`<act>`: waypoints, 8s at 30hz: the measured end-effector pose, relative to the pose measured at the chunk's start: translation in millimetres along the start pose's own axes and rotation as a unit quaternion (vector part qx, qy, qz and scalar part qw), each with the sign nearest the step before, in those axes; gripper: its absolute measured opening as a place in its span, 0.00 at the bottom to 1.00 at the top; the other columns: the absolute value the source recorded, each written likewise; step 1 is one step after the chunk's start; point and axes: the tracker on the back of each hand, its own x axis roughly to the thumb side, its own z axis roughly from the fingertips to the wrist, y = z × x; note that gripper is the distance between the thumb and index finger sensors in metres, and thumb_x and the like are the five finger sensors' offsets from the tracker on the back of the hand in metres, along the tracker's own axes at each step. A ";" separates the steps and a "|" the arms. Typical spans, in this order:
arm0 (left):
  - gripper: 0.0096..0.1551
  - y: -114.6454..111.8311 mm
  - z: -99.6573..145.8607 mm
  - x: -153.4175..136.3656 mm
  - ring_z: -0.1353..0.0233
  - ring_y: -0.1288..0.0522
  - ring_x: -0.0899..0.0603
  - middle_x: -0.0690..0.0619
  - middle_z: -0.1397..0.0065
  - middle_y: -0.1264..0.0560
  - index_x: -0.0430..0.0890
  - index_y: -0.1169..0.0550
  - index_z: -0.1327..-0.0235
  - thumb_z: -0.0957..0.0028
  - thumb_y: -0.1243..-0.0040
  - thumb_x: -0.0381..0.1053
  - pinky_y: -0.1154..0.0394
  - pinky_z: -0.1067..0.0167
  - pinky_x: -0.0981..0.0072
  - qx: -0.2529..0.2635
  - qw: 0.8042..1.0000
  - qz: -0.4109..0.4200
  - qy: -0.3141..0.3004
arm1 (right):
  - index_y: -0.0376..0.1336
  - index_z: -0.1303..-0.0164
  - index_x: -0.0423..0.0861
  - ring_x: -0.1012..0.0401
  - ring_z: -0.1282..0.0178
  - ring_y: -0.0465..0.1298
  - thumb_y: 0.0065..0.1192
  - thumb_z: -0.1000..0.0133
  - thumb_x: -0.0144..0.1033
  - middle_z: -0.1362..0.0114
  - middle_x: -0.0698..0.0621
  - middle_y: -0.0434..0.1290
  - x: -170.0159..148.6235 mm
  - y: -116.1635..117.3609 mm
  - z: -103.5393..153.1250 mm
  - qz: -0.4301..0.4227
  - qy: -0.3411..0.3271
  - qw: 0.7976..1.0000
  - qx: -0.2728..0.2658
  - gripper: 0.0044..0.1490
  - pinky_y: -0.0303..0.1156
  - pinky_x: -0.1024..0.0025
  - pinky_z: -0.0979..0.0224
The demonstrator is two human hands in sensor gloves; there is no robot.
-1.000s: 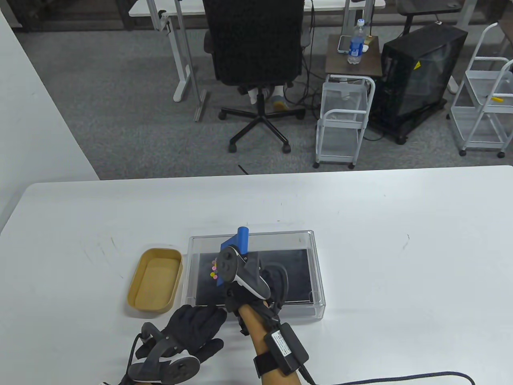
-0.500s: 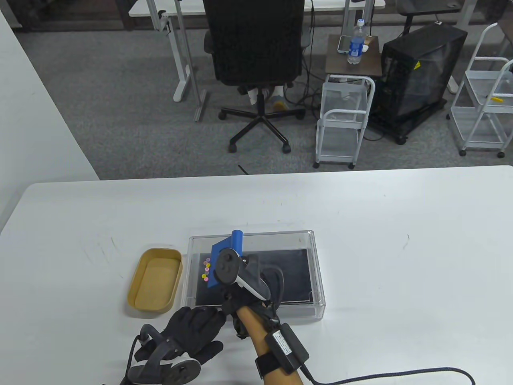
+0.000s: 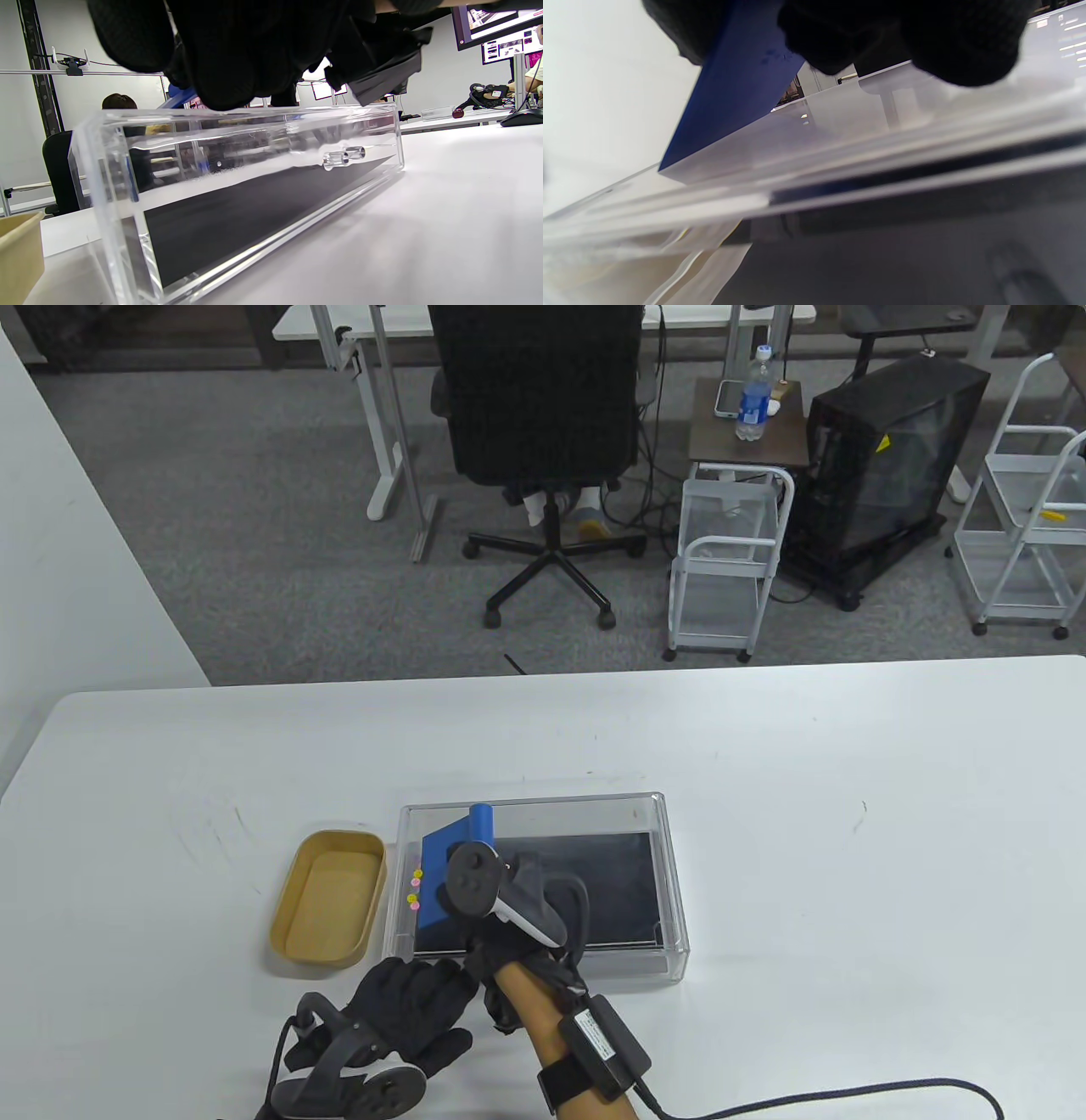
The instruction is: Scrape buttons from drawer organizer into bento box
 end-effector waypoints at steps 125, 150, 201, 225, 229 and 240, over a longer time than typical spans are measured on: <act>0.23 -46.7 44.2 -173.8 0.38 0.17 0.40 0.49 0.34 0.21 0.48 0.20 0.50 0.38 0.55 0.61 0.26 0.36 0.39 -0.103 0.897 0.070 0.424 | 0.54 0.25 0.56 0.68 0.73 0.77 0.60 0.42 0.56 0.46 0.44 0.79 16.8 11.2 22.0 0.022 -0.062 0.997 -0.044 0.37 0.83 0.64 0.57; 0.21 -50.4 52.4 -186.0 0.38 0.17 0.40 0.48 0.34 0.22 0.48 0.20 0.51 0.37 0.55 0.59 0.26 0.36 0.39 -0.111 0.878 0.064 0.460 | 0.54 0.25 0.56 0.68 0.72 0.78 0.59 0.42 0.57 0.45 0.44 0.79 17.6 5.7 23.7 0.013 -0.071 0.995 -0.067 0.37 0.83 0.64 0.56; 0.33 11.6 33.1 -105.9 0.30 0.21 0.37 0.45 0.25 0.27 0.46 0.29 0.26 0.38 0.57 0.62 0.29 0.33 0.36 0.100 0.952 -0.001 0.290 | 0.43 0.23 0.61 0.41 0.25 0.68 0.57 0.41 0.56 0.22 0.43 0.65 -66.4 -37.3 66.3 0.033 -0.017 0.983 -0.181 0.41 0.67 0.34 0.30; 0.36 5.3 12.3 -39.9 0.24 0.26 0.35 0.48 0.21 0.30 0.48 0.33 0.21 0.39 0.58 0.65 0.31 0.30 0.34 0.081 0.992 -0.003 0.098 | 0.36 0.22 0.60 0.40 0.20 0.62 0.53 0.42 0.61 0.18 0.43 0.60 -195.1 -68.4 115.4 0.001 0.143 0.963 -0.227 0.46 0.61 0.29 0.28; 0.36 3.9 11.6 -37.7 0.24 0.26 0.35 0.47 0.21 0.30 0.48 0.33 0.21 0.39 0.58 0.65 0.31 0.30 0.34 0.076 0.993 -0.001 0.090 | 0.34 0.22 0.58 0.38 0.20 0.61 0.53 0.41 0.61 0.17 0.41 0.59 -211.9 -61.8 115.2 -0.026 0.194 0.958 -0.208 0.48 0.60 0.28 0.28; 0.36 2.5 9.6 -35.5 0.24 0.26 0.35 0.48 0.21 0.30 0.48 0.33 0.21 0.39 0.59 0.65 0.31 0.30 0.34 0.065 0.995 0.012 0.081 | 0.29 0.22 0.53 0.32 0.20 0.54 0.50 0.40 0.61 0.16 0.35 0.52 -259.7 -41.6 116.1 -0.099 0.316 0.936 -0.116 0.50 0.55 0.25 0.29</act>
